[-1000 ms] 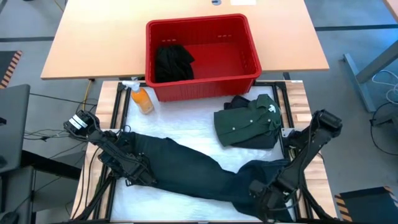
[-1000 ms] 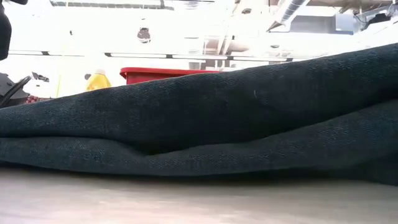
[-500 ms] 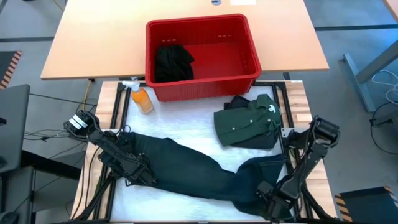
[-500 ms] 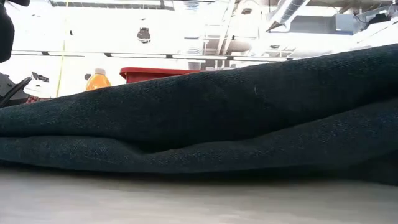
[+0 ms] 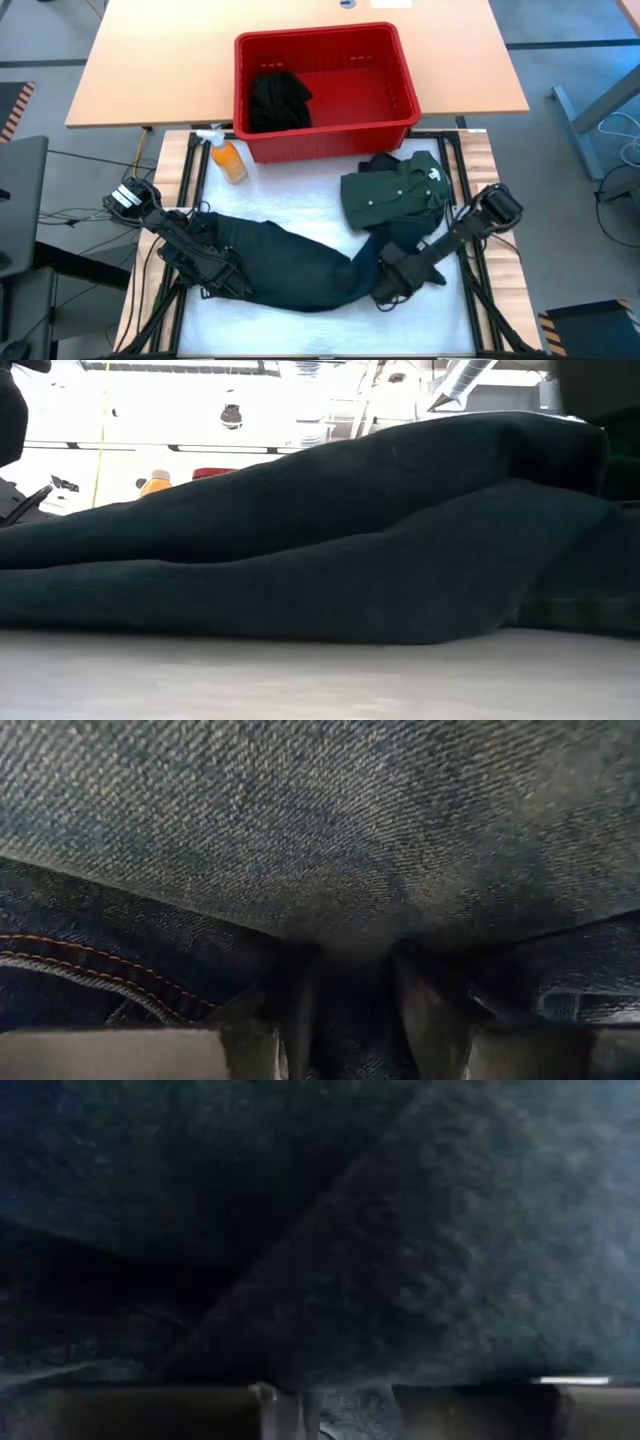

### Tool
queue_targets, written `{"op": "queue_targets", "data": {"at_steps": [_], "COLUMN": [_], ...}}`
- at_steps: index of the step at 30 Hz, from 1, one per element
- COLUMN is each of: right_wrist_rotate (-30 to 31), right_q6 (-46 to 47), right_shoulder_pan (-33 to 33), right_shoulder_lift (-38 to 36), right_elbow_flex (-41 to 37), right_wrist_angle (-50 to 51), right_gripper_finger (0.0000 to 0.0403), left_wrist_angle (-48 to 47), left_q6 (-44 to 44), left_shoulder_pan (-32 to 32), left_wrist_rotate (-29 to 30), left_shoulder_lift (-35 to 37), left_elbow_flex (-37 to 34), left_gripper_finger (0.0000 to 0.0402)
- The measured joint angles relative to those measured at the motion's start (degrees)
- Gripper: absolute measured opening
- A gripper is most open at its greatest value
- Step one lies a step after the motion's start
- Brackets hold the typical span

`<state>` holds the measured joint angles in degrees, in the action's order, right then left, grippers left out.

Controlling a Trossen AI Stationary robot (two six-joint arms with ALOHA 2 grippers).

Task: Fold Laundry from Bin
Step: Fold the blue pants from the red laundry bin

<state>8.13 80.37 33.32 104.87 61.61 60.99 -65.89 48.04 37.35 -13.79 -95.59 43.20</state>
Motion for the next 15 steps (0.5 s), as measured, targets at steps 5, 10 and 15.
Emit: {"op": "queue_targets", "data": {"at_steps": [5, 10, 15], "right_wrist_rotate": [-10.15, -24.06, -33.15], "right_q6": [-8.13, -7.09, -0.70], "right_shoulder_pan": [3.77, 11.91, 20.15], "right_shoulder_lift": [1.88, 3.04, 3.20], "right_elbow_flex": [0.02, -0.01, -0.16], "right_wrist_angle": [1.57, 3.40, 5.98], "right_gripper_finger": [0.0114, 0.0114, 0.0113], "left_wrist_angle": [-0.61, -1.03, -1.00], "left_q6": [1.14, 3.85, 3.90], "left_shoulder_pan": [0.64, 0.78, 0.78], "left_wrist_rotate": [0.27, 0.83, 1.16], "left_shoulder_lift": [1.22, 3.19, 3.36], "left_elbow_flex": [-0.19, -0.44, -0.44], "left_gripper_finger": [0.0125, 0.0125, 0.0125]}}
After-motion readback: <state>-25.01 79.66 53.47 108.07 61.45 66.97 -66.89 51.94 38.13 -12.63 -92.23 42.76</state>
